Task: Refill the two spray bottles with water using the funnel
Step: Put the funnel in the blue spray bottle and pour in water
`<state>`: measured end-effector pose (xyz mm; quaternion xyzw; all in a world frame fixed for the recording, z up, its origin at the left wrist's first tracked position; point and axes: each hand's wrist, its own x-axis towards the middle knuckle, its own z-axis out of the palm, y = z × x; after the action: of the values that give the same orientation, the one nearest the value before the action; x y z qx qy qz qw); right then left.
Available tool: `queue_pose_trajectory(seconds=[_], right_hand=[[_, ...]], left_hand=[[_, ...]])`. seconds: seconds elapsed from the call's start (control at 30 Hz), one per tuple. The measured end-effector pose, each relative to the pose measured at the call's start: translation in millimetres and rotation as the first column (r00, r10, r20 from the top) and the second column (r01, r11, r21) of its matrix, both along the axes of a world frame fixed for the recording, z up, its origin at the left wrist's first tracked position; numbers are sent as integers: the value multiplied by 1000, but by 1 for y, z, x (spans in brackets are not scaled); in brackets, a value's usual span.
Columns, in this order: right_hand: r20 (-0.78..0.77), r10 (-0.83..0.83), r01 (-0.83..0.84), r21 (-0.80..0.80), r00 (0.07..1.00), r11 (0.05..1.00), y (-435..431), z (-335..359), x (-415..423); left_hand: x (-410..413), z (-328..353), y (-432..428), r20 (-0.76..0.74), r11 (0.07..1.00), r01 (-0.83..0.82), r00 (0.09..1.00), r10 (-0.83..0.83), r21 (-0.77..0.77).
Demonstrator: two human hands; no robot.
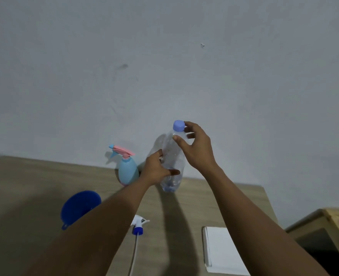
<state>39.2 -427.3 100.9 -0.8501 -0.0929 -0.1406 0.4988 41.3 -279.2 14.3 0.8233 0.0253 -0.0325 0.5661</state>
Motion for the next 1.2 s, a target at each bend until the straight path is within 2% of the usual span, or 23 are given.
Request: queue_pose_trajectory(seconds=[0.2,0.33,0.5,0.7,1.0,1.2], right_hand=[[71,24,-24,-4,997,1000,-9,17,-39],[127,12,-13,2,992,1000,-19,33,-78],[88,10,-16,70,996,997,-25,41,-130],[0,58,-57,87,998,995,-32,31,-164],[-44,145,-134,199,988,971,-42,17,-185],[-9,119,-114,227,993,967,-36,17,-189]], left_hand=[[-44,18,2,44,999,27,999,-26,-20],[-90,37,-4,6,983,69,997,-71,168],[-153,33,-9,-15,992,77,997,-76,96],[-202,13,-10,-46,990,67,997,-61,122],[-210,-3,2,-44,987,143,989,-140,79],[-208,-3,7,-65,983,183,981,-181,19]])
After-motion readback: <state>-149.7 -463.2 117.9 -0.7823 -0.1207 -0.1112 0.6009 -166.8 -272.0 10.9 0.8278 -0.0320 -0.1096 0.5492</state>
